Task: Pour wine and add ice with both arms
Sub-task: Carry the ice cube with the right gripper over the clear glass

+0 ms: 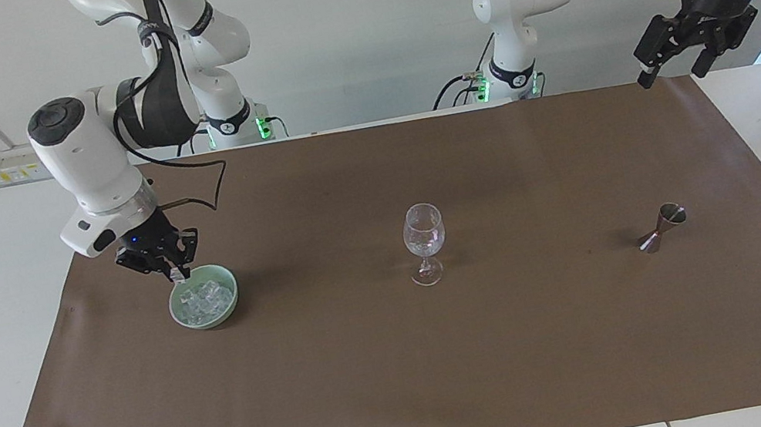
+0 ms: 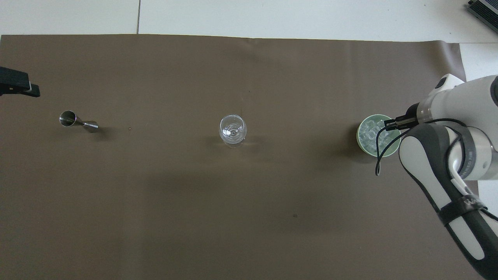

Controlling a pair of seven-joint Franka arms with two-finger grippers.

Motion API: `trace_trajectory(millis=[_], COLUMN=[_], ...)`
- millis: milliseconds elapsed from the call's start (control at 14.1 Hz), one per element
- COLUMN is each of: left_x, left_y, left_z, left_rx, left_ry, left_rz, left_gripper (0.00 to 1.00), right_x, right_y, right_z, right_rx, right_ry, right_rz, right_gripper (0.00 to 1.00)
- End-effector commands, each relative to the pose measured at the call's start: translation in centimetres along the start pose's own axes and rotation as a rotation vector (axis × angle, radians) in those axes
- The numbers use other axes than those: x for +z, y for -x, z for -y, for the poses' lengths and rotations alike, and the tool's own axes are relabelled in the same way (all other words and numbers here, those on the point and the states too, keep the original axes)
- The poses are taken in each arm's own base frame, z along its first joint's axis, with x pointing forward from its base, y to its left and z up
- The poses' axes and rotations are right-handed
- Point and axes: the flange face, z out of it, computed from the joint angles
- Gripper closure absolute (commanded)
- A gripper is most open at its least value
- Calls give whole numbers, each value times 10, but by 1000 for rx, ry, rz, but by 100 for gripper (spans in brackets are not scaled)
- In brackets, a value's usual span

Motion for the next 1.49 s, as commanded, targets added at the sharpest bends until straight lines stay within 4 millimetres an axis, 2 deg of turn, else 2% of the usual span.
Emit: trace_trajectory(millis=[0, 284, 427, 569, 711, 853, 1138, 1280, 1422], left_x=[5, 1, -2, -5, -7, -5, -2, -1, 3], left_y=[30, 30, 32, 32, 33, 36, 36, 36, 31], left_z=[-3, -5, -1, 3, 11, 10, 11, 20, 19], left_rx=[80, 116, 141, 152, 144, 145, 130, 120, 123], left_ry=[-47, -50, -49, -44, -30, -30, -31, -36, -39], left_rz=[28, 23, 14, 12, 18, 37, 47, 69, 76], left_gripper=[0, 0, 0, 0, 0, 0, 0, 0, 0], right_x=[-28, -68, -81, -86, -92, -97, -112, -110, -107], right_y=[-11, -19, -18, -15, -11, -5, 5, 10, 16], right_z=[20, 67, 96, 138, 167, 199, 255, 279, 304], right_rx=[64, 127, 155, 201, 219, 234, 300, 334, 356], right_ry=[-19, -39, -50, -71, -88, -109, -167, -194, -221], right_rz=[-16, -40, -45, -52, -63, -68, -102, -106, -103], right_gripper=[100, 100, 100, 100, 100, 100, 100, 100, 100])
